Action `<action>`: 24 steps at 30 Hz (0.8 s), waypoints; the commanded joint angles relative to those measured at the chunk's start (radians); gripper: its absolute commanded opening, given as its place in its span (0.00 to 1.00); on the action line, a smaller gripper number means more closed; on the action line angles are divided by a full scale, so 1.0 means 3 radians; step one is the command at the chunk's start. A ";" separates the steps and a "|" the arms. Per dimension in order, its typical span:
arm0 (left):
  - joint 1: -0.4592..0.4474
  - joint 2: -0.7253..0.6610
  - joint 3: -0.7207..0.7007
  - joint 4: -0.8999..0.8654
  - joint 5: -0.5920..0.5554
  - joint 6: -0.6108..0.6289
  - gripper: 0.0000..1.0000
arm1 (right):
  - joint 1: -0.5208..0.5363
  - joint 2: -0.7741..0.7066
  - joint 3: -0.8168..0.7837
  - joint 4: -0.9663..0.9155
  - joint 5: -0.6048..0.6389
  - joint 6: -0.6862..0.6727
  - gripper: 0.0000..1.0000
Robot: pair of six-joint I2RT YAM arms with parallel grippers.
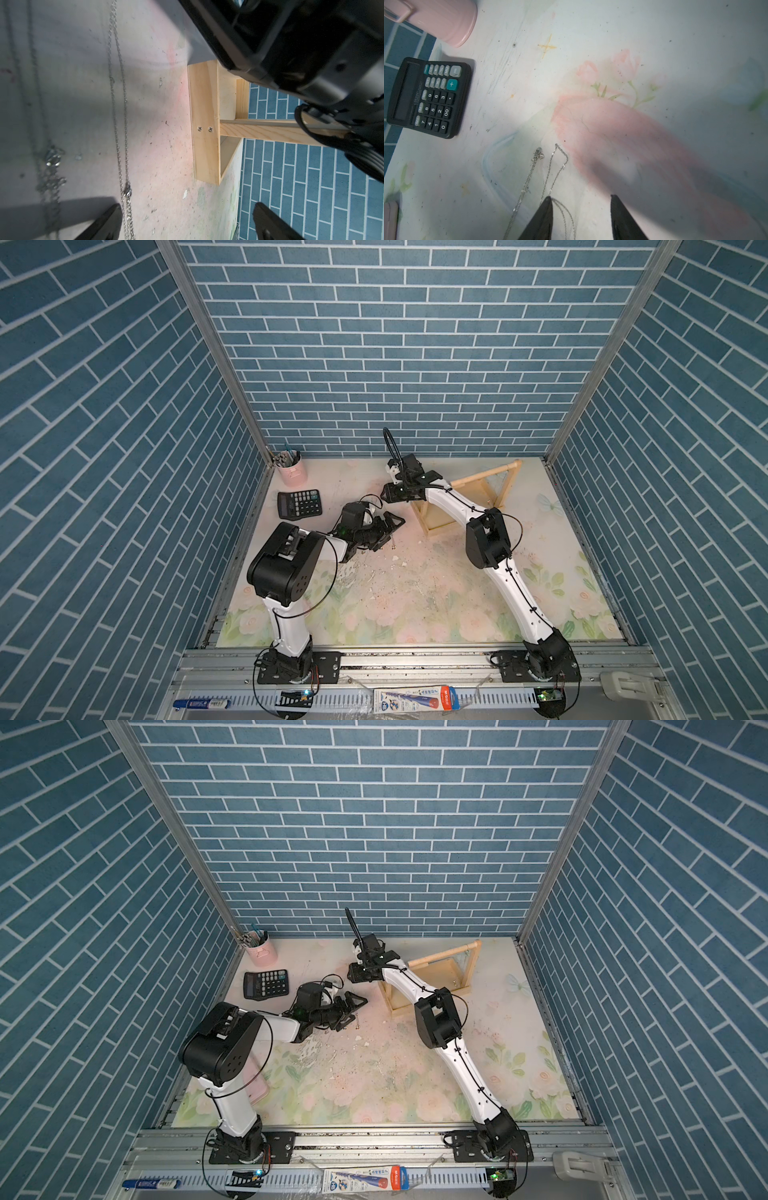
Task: Take the necklace off the jewelry display stand
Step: Place the necklace at the center of the board.
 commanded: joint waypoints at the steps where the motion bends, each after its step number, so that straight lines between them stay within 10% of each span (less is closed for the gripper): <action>1: -0.0014 -0.0038 -0.0084 -0.0197 -0.0057 0.0037 0.99 | 0.0004 0.0053 0.0027 0.0052 0.0000 0.0044 0.50; 24: -0.0067 -0.0137 0.0026 -0.0207 0.0019 0.0063 0.99 | -0.0016 0.0022 0.0026 0.0027 0.0038 0.0059 0.60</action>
